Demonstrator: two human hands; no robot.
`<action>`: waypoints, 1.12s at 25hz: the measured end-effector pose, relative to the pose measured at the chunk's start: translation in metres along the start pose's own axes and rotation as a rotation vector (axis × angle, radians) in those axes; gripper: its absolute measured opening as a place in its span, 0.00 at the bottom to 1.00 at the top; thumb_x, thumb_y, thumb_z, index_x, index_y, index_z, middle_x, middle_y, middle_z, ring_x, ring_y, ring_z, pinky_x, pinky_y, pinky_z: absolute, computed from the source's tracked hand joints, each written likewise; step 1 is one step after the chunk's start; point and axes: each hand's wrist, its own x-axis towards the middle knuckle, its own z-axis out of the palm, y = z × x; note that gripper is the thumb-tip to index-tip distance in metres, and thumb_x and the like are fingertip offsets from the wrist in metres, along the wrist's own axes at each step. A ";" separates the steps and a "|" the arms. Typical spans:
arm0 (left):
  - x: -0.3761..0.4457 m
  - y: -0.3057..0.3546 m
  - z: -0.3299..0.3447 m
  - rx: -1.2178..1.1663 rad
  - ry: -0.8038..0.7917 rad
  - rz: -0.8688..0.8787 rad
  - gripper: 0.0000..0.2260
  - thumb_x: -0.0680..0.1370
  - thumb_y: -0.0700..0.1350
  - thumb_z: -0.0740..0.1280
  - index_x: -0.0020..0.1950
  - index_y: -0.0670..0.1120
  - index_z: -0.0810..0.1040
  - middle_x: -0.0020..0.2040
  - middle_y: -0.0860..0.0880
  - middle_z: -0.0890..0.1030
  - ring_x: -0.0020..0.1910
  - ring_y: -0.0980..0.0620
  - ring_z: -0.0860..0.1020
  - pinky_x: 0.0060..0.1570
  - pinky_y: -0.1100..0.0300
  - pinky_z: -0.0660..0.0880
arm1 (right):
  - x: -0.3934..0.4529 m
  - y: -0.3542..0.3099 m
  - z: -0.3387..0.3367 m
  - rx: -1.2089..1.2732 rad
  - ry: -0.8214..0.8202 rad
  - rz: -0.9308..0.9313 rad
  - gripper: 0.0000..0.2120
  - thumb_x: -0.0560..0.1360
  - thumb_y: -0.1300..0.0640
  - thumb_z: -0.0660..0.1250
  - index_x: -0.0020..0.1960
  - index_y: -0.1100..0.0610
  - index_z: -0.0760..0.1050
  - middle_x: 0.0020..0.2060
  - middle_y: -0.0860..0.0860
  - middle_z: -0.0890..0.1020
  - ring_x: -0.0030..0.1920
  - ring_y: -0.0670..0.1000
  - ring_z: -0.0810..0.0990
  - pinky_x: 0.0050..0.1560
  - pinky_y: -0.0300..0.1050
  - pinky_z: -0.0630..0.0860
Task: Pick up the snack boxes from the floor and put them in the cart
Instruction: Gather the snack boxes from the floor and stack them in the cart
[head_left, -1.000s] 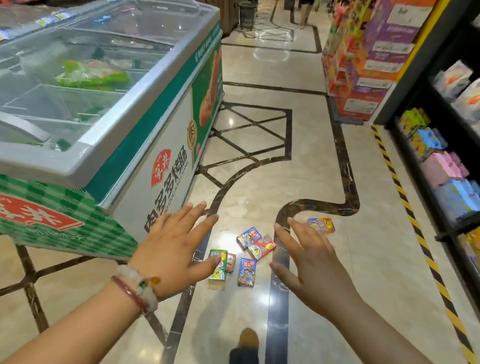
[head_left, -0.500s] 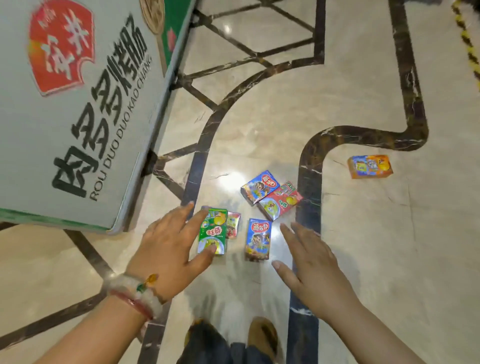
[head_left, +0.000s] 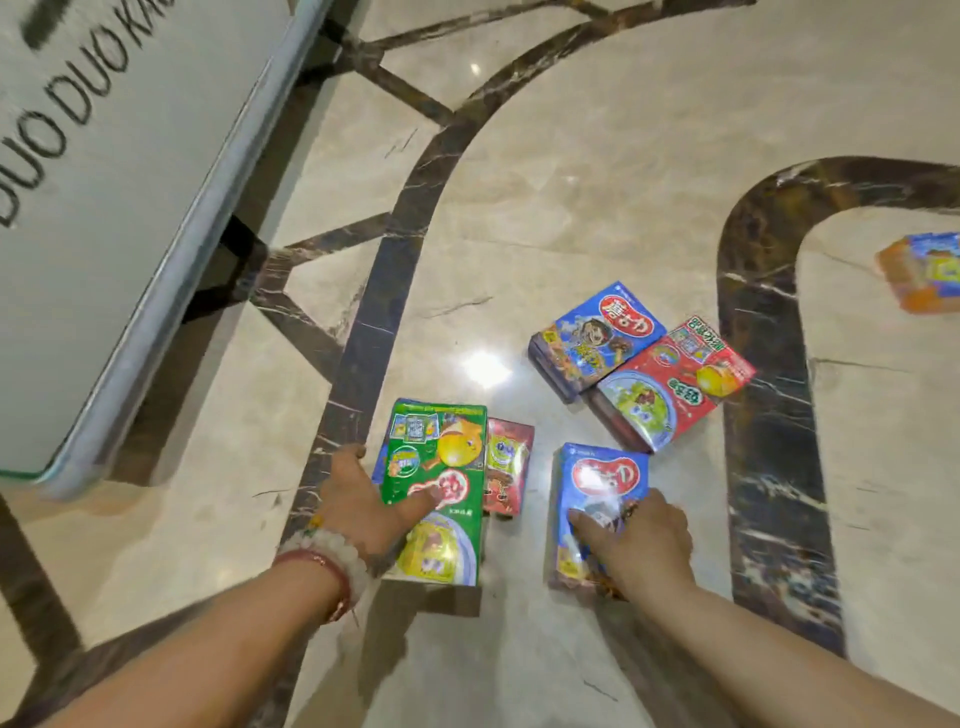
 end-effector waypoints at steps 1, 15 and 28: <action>0.003 -0.002 0.006 -0.060 -0.018 -0.037 0.42 0.65 0.50 0.79 0.71 0.41 0.59 0.60 0.44 0.74 0.60 0.43 0.74 0.59 0.57 0.69 | 0.004 -0.001 0.003 0.012 0.009 -0.002 0.29 0.66 0.43 0.75 0.55 0.60 0.69 0.54 0.58 0.75 0.59 0.60 0.73 0.52 0.49 0.70; -0.023 0.044 -0.017 -0.385 -0.335 0.013 0.18 0.64 0.54 0.78 0.48 0.47 0.81 0.45 0.46 0.85 0.43 0.49 0.84 0.52 0.52 0.79 | -0.022 -0.033 -0.065 0.786 -0.186 0.171 0.17 0.73 0.66 0.70 0.58 0.58 0.70 0.46 0.59 0.83 0.36 0.55 0.84 0.32 0.49 0.81; -0.312 0.296 -0.269 -0.543 -0.467 0.119 0.05 0.73 0.39 0.70 0.47 0.46 0.79 0.38 0.51 0.85 0.37 0.55 0.83 0.44 0.60 0.81 | -0.328 -0.179 -0.408 0.993 -0.213 -0.076 0.09 0.73 0.66 0.69 0.52 0.61 0.77 0.39 0.53 0.86 0.37 0.51 0.85 0.33 0.42 0.80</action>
